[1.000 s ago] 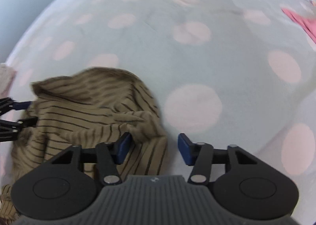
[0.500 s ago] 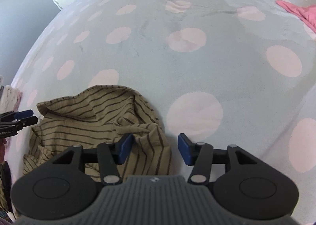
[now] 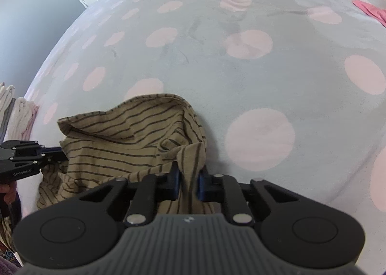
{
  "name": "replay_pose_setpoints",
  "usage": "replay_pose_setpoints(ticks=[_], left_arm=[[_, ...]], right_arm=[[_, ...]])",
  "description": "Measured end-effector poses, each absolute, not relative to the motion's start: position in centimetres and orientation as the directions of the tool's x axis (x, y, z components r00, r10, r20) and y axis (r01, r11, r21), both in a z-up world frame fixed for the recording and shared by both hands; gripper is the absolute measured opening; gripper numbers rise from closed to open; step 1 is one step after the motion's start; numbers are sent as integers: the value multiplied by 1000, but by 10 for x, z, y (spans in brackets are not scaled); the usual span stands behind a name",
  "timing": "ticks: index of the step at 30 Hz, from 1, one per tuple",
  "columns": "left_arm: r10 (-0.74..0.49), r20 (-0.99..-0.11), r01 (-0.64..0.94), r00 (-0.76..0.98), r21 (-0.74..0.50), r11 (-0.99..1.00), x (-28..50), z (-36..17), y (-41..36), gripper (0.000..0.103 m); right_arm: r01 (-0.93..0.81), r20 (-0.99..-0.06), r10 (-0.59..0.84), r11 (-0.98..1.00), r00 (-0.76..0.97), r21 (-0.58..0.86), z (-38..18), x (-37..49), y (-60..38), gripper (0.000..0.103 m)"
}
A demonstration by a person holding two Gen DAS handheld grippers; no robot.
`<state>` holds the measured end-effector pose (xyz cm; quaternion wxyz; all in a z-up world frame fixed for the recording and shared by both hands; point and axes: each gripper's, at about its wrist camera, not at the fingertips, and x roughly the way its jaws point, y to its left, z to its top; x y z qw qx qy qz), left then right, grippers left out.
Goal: Fold clothes
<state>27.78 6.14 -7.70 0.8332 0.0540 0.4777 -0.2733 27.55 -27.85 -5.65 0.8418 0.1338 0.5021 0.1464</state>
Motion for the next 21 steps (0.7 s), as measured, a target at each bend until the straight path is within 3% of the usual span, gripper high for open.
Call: replay_pose_setpoints(ticks=[9, 21], left_arm=[[-486, -755, 536, 441, -213, 817, 245, -10, 76, 2], [-632, -632, 646, 449, -259, 718, 121, 63, 115, 0]], right_arm=[[-265, -719, 474, 880, 508, 394, 1, 244, -273, 13], [-542, -547, 655, 750, 522, 380, 74, 125, -291, 13]])
